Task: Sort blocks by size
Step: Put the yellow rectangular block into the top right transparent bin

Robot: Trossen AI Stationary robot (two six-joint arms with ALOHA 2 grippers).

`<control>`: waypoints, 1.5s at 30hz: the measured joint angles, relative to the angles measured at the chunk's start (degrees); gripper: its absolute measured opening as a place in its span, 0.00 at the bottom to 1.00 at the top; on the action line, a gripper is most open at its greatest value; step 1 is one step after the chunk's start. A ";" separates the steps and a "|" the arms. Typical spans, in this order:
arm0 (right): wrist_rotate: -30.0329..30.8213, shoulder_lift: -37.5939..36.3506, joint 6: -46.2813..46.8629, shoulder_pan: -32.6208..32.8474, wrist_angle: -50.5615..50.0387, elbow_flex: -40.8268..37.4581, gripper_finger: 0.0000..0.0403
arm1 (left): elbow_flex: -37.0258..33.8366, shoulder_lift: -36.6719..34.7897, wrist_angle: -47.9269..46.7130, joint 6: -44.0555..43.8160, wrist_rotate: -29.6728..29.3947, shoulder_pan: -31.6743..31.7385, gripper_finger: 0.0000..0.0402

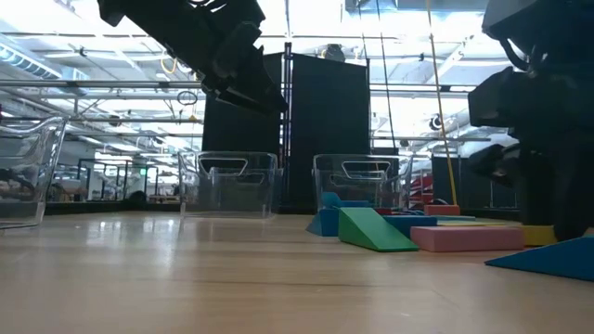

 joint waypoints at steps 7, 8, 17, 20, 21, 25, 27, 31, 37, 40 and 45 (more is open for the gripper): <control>2.42 0.07 2.88 0.00 5.55 -0.02 0.23 | 0.00 0.00 0.00 -0.02 0.00 0.00 0.74; 2.75 0.07 2.88 0.00 6.44 -0.02 0.23 | 0.00 0.00 0.00 -0.02 0.00 0.00 0.74; 9.54 0.05 -0.16 -1.01 6.56 3.18 0.23 | -0.02 0.00 0.00 -0.04 0.00 0.00 0.74; 12.90 -0.03 -1.68 -1.96 6.56 4.89 0.23 | -0.02 0.00 0.00 -0.04 0.00 0.00 0.74; 14.12 -0.24 -2.47 -2.39 6.41 5.39 0.23 | -0.02 0.00 0.00 -0.04 0.00 0.00 0.74; 15.89 -2.22 -5.55 -5.39 3.98 7.46 0.23 | -0.02 0.00 0.00 -0.04 0.00 0.00 0.74; 15.91 -4.05 -7.26 -7.17 3.42 7.80 0.23 | -0.02 0.00 0.00 -0.04 0.00 0.00 0.74; 15.89 -8.39 -9.81 -11.52 3.52 8.15 0.23 | -0.02 0.00 0.00 -0.07 0.00 0.00 0.74; 15.77 -13.73 -10.30 -20.21 3.49 8.15 0.24 | -0.02 0.00 0.20 -0.26 0.00 0.03 0.74; 15.66 -14.40 -11.68 -25.02 3.54 8.15 0.24 | -0.02 0.00 0.22 -0.26 0.00 0.04 0.74; 14.59 -14.35 -15.12 -32.77 3.67 8.15 0.24 | -0.02 0.00 0.22 -0.26 0.00 0.09 0.74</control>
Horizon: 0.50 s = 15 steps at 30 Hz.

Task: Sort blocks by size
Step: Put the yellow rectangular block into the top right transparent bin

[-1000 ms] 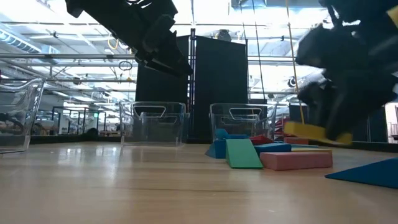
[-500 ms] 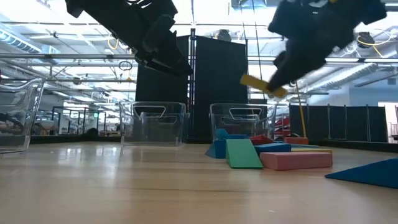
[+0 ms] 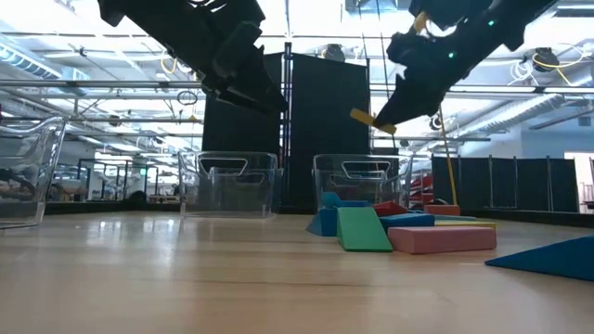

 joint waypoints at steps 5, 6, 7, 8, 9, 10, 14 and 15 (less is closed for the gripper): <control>-5.86 0.02 -1.79 -7.86 2.12 0.08 0.24 | 0.00 -0.02 -0.01 0.07 0.01 0.33 0.74; -6.93 0.03 -1.83 -9.49 2.00 0.31 0.24 | 0.00 -0.02 -0.02 0.06 0.01 0.46 0.74; -7.75 0.42 -1.99 -10.88 2.01 0.63 0.24 | 0.00 -0.02 -0.03 0.02 0.02 0.60 0.74; -8.72 0.90 -2.30 -12.27 2.00 1.11 0.24 | 0.00 -0.02 -0.02 0.01 0.00 0.71 0.74; -9.45 1.31 -2.82 -13.54 1.98 1.52 0.24 | 0.00 -0.02 -0.02 0.02 0.02 0.81 0.74; -9.87 1.77 -3.27 -14.63 1.50 1.93 0.24 | -0.02 0.00 -0.03 0.02 0.02 0.81 0.74; -11.88 4.96 -4.73 -18.21 1.72 3.76 0.24 | -0.04 0.35 -0.09 0.08 0.02 0.82 0.74; -12.50 6.04 -4.82 -18.99 1.72 4.09 0.24 | -0.04 0.41 -0.03 0.07 0.02 0.90 0.74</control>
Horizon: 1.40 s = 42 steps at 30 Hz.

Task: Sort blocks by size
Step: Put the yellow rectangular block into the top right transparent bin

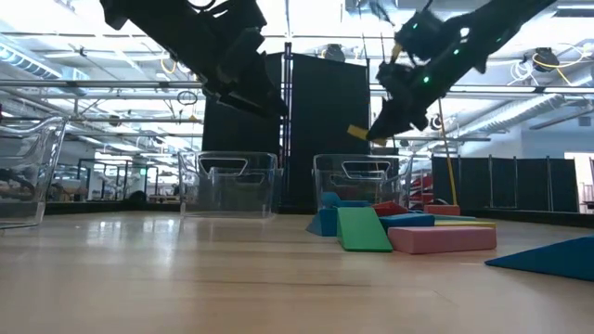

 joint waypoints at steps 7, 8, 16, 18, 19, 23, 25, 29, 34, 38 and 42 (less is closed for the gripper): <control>-0.41 8.75 -1.35 -3.14 0.19 3.60 0.24 | 0.00 0.34 -0.20 0.20 0.00 0.19 0.74; -0.41 9.93 -1.65 -3.57 0.23 4.46 0.24 | 0.00 0.35 -0.23 0.23 0.00 0.19 0.74; -1.51 18.57 -2.54 -5.85 -0.32 12.39 0.24 | 0.00 0.36 -0.23 0.37 0.00 0.26 0.74; -1.74 20.58 -2.62 -6.23 -1.14 14.11 0.24 | 0.00 0.36 -0.30 0.38 0.00 0.26 0.74; -1.73 21.52 -3.11 -6.44 -2.03 14.97 0.24 | 0.00 0.36 -0.30 0.37 0.00 0.26 0.74; -1.74 24.79 -5.61 -6.97 -6.51 18.09 0.24 | 0.00 0.36 -0.65 0.39 0.00 0.26 0.74; -1.76 26.10 -5.81 -7.25 -7.39 18.81 0.26 | 0.00 0.36 -0.67 0.37 0.00 0.26 0.74; -1.75 28.09 -5.42 -7.85 -7.36 19.57 0.32 | 0.00 0.36 -0.60 1.36 0.00 0.26 0.74; -1.73 29.11 -5.36 -8.84 -7.04 19.65 0.42 | 0.00 0.36 -0.60 1.38 0.00 0.26 0.74; -1.70 29.08 -5.36 -9.19 -6.78 19.67 0.44 | 0.00 0.36 -0.60 1.40 0.00 0.25 0.74; -1.65 28.17 -5.34 -9.05 -6.95 19.67 0.44 | 0.00 0.36 -0.60 1.40 0.00 0.26 0.74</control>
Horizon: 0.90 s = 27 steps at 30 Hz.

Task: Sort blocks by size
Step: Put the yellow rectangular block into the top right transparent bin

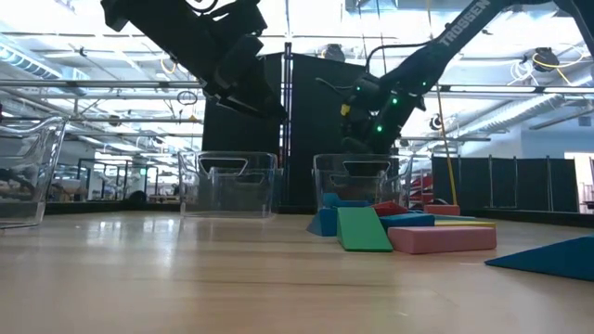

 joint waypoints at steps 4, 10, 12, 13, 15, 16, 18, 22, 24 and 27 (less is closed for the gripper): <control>0.00 -1.23 -0.25 0.67 -0.45 0.00 0.41 | 0.00 0.00 0.00 0.00 0.00 0.00 0.74; 0.00 -4.29 -0.44 2.20 -1.96 0.00 0.38 | 0.00 0.00 0.00 -0.02 0.00 -0.02 0.74; 0.00 -5.54 -0.61 2.80 -2.78 0.00 0.38 | 0.00 0.00 0.06 -0.04 0.00 0.00 0.74; 0.00 -6.21 -0.63 3.06 -3.26 0.00 0.37 | 0.00 0.00 0.07 -0.05 0.00 -0.01 0.74; 0.00 -7.50 -0.82 3.54 -4.10 0.00 0.37 | 0.00 0.00 0.18 -0.07 0.00 0.00 0.74; 0.00 -8.08 -0.92 3.79 -4.52 0.00 0.37 | 0.00 0.00 0.24 -0.08 0.00 0.00 0.74; 0.00 -9.16 -0.96 4.25 -4.93 0.00 0.37 | 0.00 0.00 0.37 -0.09 0.00 0.00 0.74; 0.00 -11.56 -0.94 5.41 -5.84 0.00 0.37 | 0.01 0.00 0.42 -0.11 0.00 -0.01 0.74; 0.00 -12.55 -0.94 6.12 -6.75 0.00 0.37 | 0.00 0.00 0.42 -0.11 0.00 -0.01 0.74; -0.04 -13.86 -0.86 7.49 -7.73 0.00 0.37 | 0.02 0.00 0.44 -0.11 0.00 0.00 0.74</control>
